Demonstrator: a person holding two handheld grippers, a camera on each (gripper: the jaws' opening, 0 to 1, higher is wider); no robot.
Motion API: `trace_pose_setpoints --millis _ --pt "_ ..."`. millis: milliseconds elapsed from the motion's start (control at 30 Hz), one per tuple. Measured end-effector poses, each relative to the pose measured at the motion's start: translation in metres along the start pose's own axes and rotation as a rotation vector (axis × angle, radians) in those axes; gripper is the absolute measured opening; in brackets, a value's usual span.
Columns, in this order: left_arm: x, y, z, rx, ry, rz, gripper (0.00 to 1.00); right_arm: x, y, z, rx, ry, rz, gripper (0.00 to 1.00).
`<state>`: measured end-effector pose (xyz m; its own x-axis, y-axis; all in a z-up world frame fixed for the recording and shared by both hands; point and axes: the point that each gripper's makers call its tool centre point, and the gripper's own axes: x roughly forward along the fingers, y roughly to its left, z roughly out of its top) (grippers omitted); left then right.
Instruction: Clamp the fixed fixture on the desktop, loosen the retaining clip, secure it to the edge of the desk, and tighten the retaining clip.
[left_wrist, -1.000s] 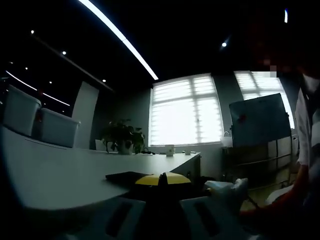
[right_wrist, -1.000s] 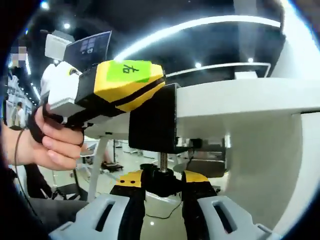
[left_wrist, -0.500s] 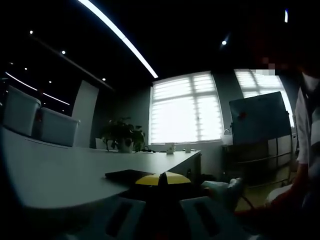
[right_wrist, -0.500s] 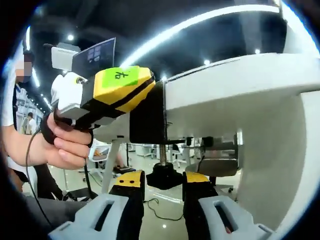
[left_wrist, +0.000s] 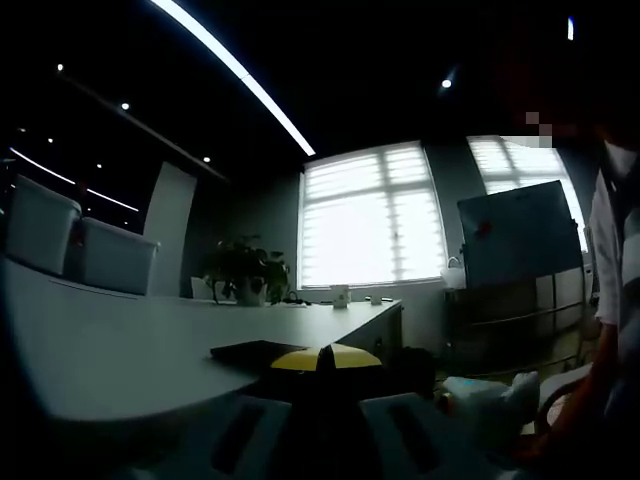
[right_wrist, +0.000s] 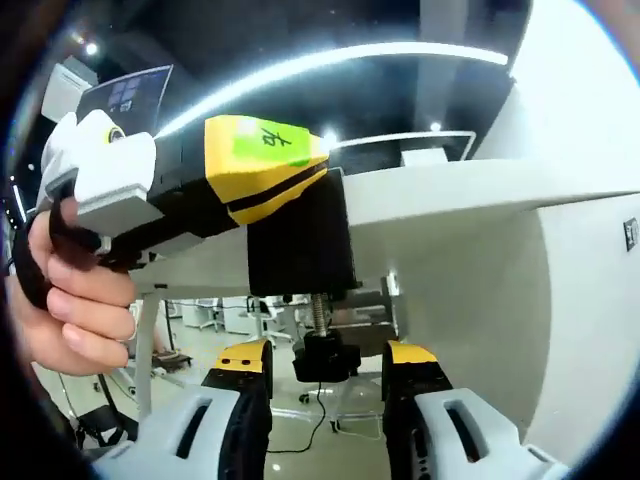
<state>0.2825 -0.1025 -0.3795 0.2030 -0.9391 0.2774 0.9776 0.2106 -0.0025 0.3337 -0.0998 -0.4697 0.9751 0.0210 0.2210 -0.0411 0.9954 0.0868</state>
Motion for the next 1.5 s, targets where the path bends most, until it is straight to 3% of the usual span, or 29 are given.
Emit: trace_pose_setpoints --millis 100,300,700,967,1100,1167,1300,1500 --pt "0.000 0.000 0.000 -0.004 0.001 -0.002 0.01 0.001 0.002 0.007 -0.048 -0.036 0.001 0.25" --pt "-0.001 0.000 0.002 -0.002 0.000 -0.006 0.01 0.003 0.003 0.004 -0.044 -0.030 0.037 0.24" --pt "-0.001 0.001 0.002 0.002 0.002 -0.007 0.01 0.005 0.005 0.004 0.001 -0.025 0.332 0.24" --pt "-0.002 0.002 0.001 0.010 0.010 -0.002 0.01 0.005 0.006 0.003 0.002 0.010 0.447 0.24" --pt "-0.001 0.002 0.001 0.013 0.012 0.000 0.01 0.003 0.005 0.003 0.023 0.021 0.440 0.25" --pt "-0.001 0.002 0.001 0.012 0.013 0.000 0.01 0.003 -0.001 0.004 0.013 0.007 0.371 0.29" --pt "-0.001 0.002 0.001 0.016 0.015 -0.002 0.01 -0.006 -0.001 0.001 0.011 0.002 0.315 0.37" --pt "-0.001 0.002 0.001 0.016 0.012 0.000 0.01 -0.010 0.000 0.004 0.010 -0.002 0.226 0.38"
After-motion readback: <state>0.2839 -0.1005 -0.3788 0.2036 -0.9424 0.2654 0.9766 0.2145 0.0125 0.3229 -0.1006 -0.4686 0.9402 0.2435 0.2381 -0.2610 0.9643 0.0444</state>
